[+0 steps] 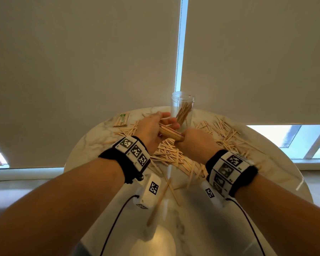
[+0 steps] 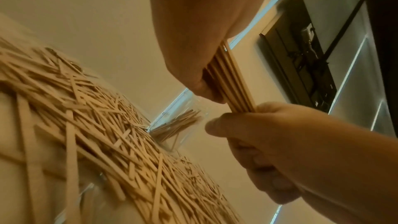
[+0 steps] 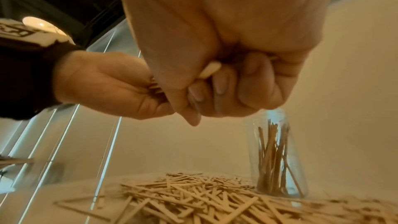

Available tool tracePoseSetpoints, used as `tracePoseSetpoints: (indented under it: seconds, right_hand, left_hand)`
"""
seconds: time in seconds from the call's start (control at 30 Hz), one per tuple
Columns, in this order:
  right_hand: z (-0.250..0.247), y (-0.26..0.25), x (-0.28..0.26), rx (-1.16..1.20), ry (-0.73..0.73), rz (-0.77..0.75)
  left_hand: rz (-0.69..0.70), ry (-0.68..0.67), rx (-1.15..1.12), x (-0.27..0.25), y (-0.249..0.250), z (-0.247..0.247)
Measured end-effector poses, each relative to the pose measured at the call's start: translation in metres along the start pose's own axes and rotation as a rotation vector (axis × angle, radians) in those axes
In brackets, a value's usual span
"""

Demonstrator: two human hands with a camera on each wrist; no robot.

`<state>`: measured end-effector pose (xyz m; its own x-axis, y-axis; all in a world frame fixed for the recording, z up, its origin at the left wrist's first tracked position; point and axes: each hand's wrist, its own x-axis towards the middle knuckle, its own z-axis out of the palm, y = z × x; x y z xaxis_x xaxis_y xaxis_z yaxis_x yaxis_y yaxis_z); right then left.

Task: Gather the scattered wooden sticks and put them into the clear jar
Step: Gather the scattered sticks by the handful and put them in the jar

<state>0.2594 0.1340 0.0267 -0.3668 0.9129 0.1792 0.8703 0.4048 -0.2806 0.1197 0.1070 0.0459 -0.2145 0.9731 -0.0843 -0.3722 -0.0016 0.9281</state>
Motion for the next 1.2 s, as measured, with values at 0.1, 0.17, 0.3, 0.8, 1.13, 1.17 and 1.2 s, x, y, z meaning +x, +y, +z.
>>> tracePoseSetpoints:
  seconds: [0.1, 0.17, 0.3, 0.8, 1.13, 1.17, 1.2]
  right_hand:
    - [-0.001, 0.006, -0.001, -0.009, 0.023, -0.006]
    - [-0.003, 0.007, -0.002, -0.003, 0.024, -0.023]
    - [-0.001, 0.006, 0.005, -0.112, 0.026, -0.016]
    - [-0.001, 0.015, 0.008, -0.280, 0.067, 0.022]
    - [-0.005, 0.012, 0.007, -0.284, 0.186, -0.025]
    - [-0.005, 0.010, 0.007, -0.323, 0.187, -0.020]
    - [-0.005, 0.007, 0.006, -0.355, 0.190, -0.012]
  left_hand:
    - [0.079, 0.067, 0.014, 0.007, 0.005, -0.003]
    - [0.070, 0.112, 0.036, 0.010, 0.007, -0.005]
    - [-0.096, -0.003, 0.246, 0.002, -0.001, 0.002]
    - [0.262, -0.109, 0.994, 0.001, -0.015, -0.001]
    - [0.049, -0.035, 0.533, 0.017, -0.018, -0.006]
    - [-0.009, -0.037, 0.416, 0.016, -0.018, -0.003]
    - [-0.040, -0.022, 0.343, 0.016, -0.018, -0.001]
